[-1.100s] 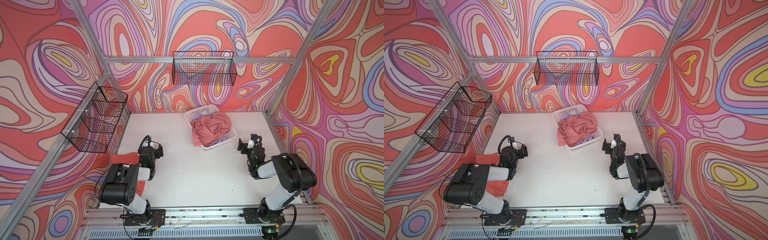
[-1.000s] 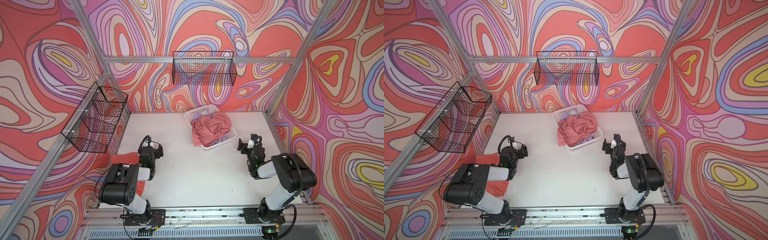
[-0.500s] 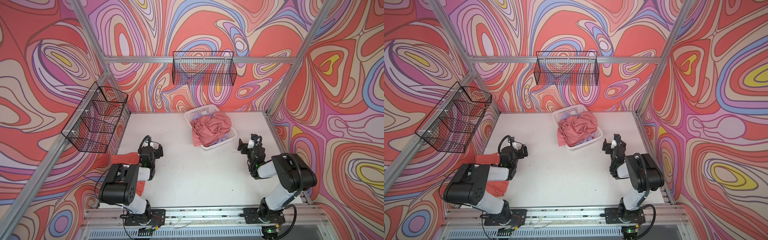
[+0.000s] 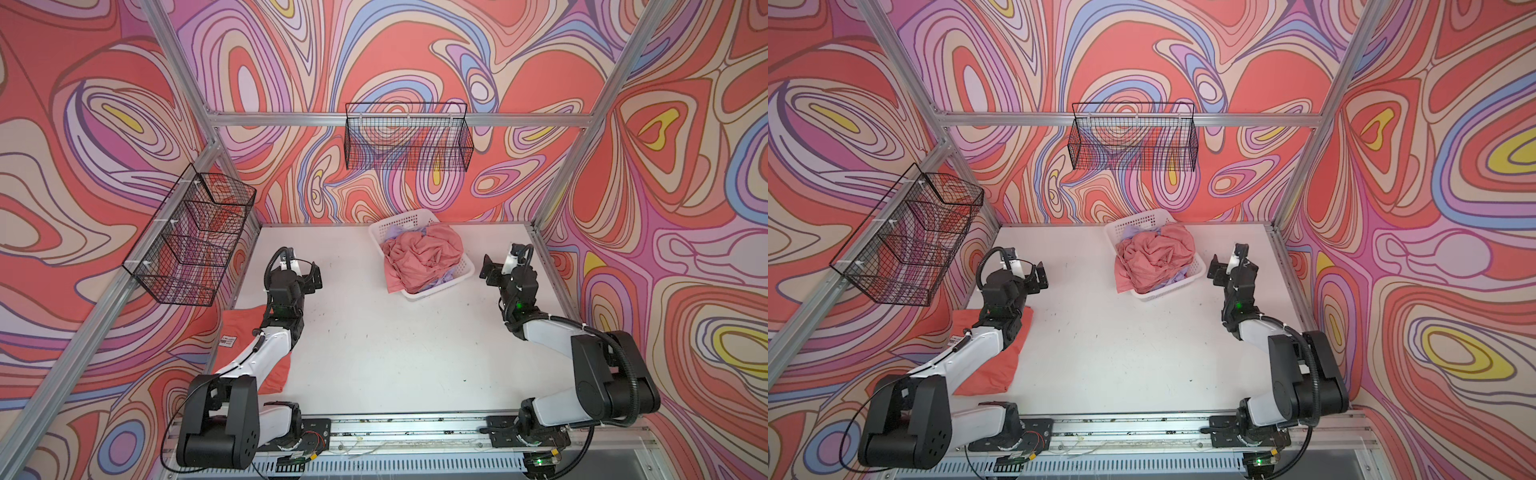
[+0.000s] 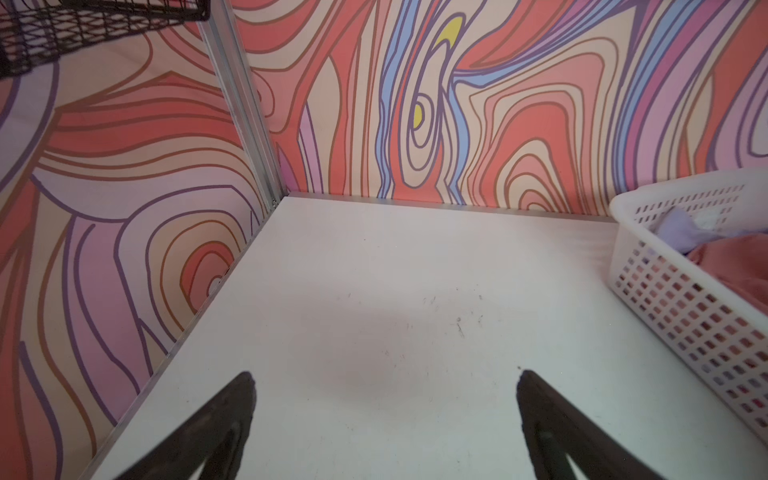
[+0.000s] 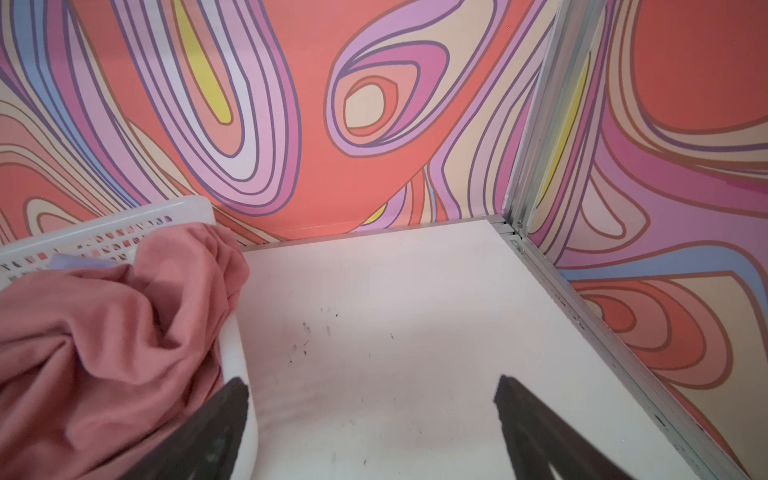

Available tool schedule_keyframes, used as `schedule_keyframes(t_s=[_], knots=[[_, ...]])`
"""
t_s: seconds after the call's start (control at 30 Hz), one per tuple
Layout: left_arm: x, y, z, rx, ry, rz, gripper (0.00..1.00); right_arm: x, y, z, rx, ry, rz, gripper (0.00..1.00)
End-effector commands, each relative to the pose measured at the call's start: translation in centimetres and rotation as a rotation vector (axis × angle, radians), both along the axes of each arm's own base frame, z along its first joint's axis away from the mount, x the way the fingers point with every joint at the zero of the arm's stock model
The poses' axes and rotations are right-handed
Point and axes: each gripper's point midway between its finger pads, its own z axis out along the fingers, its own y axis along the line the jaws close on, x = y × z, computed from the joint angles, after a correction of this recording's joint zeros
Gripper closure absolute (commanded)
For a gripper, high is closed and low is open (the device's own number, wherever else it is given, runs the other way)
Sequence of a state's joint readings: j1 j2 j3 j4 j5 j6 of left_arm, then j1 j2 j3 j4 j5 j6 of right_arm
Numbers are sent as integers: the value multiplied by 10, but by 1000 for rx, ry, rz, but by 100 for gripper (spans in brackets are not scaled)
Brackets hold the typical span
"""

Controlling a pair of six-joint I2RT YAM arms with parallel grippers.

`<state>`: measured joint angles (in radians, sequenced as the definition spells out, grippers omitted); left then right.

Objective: Fold and stack the t-shirts
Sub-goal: 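Reach the right gripper toward the pink t-shirt in the white basket, then grasp the pink t-shirt in the basket with the right gripper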

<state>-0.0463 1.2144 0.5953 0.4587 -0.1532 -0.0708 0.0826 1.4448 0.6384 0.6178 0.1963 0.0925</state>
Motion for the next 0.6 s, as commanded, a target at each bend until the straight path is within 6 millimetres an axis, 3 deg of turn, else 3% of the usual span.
schedule_keyframes(t_s=[0.0, 0.13, 0.4, 0.57], knots=[[-19, -14, -26, -103, 186, -36, 0, -10, 29, -24, 51, 225, 64, 2], [-36, -34, -36, -268, 302, -70, 0, -18, 102, -16, 25, 351, 222, 2], [-58, -68, -53, -440, 395, -171, 0, -52, 218, -28, 11, 596, 502, 15], [-63, -76, -54, -452, 409, -205, 0, -72, 267, -51, -102, 731, 592, 28]])
